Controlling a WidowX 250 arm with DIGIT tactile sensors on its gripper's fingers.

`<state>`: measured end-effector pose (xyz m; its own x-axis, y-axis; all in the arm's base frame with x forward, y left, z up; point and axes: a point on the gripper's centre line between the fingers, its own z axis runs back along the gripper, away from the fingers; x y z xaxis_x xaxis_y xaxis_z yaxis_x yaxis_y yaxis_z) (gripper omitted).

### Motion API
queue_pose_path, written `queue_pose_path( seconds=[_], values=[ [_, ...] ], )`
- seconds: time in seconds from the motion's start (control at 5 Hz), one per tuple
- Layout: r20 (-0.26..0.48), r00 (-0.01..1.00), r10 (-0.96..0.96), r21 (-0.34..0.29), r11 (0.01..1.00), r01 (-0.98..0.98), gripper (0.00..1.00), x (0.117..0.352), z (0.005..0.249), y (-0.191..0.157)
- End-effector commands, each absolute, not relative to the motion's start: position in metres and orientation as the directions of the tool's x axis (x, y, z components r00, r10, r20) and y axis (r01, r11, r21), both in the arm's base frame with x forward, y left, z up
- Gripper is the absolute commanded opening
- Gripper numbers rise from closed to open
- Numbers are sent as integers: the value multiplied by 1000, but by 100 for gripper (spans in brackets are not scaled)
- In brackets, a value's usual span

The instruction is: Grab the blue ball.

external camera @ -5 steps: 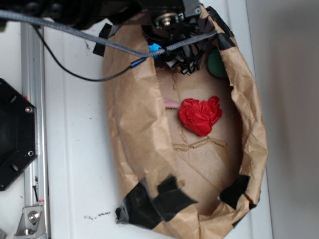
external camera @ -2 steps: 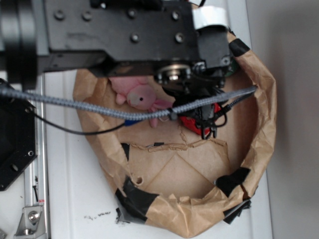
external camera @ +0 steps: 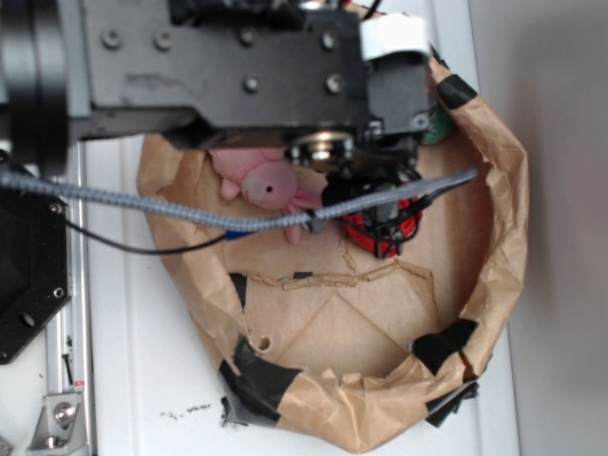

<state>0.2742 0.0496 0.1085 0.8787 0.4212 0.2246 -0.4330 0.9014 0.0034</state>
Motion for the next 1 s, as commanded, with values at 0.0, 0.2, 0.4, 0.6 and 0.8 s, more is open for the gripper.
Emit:
queue_pose_path(
  seconds=[0.0, 0.2, 0.4, 0.6, 0.8],
  values=[
    [230, 878, 420, 29, 899, -438, 100, 244, 108, 89],
    [242, 883, 401, 43, 905, -423, 100, 243, 103, 97],
    [246, 878, 410, 45, 900, -433, 100, 243, 98, 107],
    [242, 882, 405, 57, 901, -429, 100, 243, 93, 115],
    [240, 887, 395, 78, 903, -423, 100, 239, 88, 125]
  ],
)
